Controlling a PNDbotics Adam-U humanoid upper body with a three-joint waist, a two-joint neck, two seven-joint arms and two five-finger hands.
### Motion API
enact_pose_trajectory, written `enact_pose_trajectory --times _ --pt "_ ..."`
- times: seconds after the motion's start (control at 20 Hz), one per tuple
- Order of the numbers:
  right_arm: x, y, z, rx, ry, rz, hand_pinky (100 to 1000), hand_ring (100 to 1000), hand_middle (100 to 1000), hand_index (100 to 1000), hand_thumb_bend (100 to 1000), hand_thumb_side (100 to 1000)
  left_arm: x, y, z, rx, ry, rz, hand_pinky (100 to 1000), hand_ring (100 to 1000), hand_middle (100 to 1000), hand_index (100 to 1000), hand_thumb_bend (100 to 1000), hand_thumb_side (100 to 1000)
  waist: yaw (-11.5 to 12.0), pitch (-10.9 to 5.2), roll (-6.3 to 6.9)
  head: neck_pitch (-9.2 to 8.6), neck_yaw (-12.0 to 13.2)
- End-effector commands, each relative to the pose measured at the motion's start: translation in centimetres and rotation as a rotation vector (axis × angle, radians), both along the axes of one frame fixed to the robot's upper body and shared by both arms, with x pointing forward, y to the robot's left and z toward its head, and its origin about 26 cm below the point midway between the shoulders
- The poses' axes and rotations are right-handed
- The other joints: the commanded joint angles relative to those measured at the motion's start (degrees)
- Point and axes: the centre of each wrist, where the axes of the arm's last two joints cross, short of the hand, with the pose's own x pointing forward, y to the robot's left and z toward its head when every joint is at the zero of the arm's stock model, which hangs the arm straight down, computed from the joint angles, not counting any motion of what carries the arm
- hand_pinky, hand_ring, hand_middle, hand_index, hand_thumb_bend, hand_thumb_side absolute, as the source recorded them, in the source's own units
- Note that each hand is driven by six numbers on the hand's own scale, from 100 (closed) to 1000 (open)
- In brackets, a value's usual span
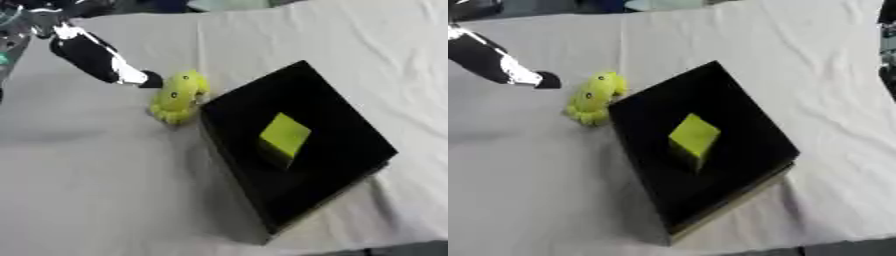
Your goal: Pick up objects on the table and place them in the box.
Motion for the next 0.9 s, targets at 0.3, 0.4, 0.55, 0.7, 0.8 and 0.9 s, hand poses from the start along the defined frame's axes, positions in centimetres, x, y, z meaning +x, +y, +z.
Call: enact_pose_trajectory --times 0.3,0.4,0.55,0.7,0.8,0.9 --pt "-0.1 0.2 1.0 -0.014 -0.029 0.008 855 789 677 831 100 1000 3.0 0.5 -1.3 -0.047 0.028 0.065 781 829 837 887 688 639 -0.63 -0.03 -0.35 -0.5 0.52" --pt "-0.1 0.3 1.0 -0.012 -0.031 0.011 855 789 677 831 100 1000 3.6 0.4 -1.8 -0.045 0.039 0.072 781 830 842 891 671 620 -0.91 0.24 -0.28 -0.77 0.64" --pt "0.0 0.4 1.1 -0.009 -0.034 0.015 856 789 676 830 100 1000 4.5 0.2 -2.7 -0.034 0.065 0.08 771 822 840 892 652 609 -1.28 0.62 -0.14 -1.04 0.77" --pt "0.0 0.4 1.2 -0.006 -0.038 0.018 856 789 676 830 100 1000 5.2 0.1 -3.5 -0.034 0.099 0.084 770 824 844 899 649 611 -1.49 0.93 0.02 -1.15 0.8" --pt "0.0 0.5 1.2 -0.004 -0.04 0.02 856 789 676 830 100 1000 5.6 0.1 -3.9 -0.039 0.121 0.09 772 826 842 900 650 605 -1.63 1.07 0.12 -1.26 0.81" --pt "0.1 0.5 1.3 -0.002 -0.042 0.023 856 789 676 830 100 1000 6.0 0.1 -4.3 -0.038 0.139 0.097 771 825 840 899 648 606 -1.8 1.19 0.16 -1.36 0.89"
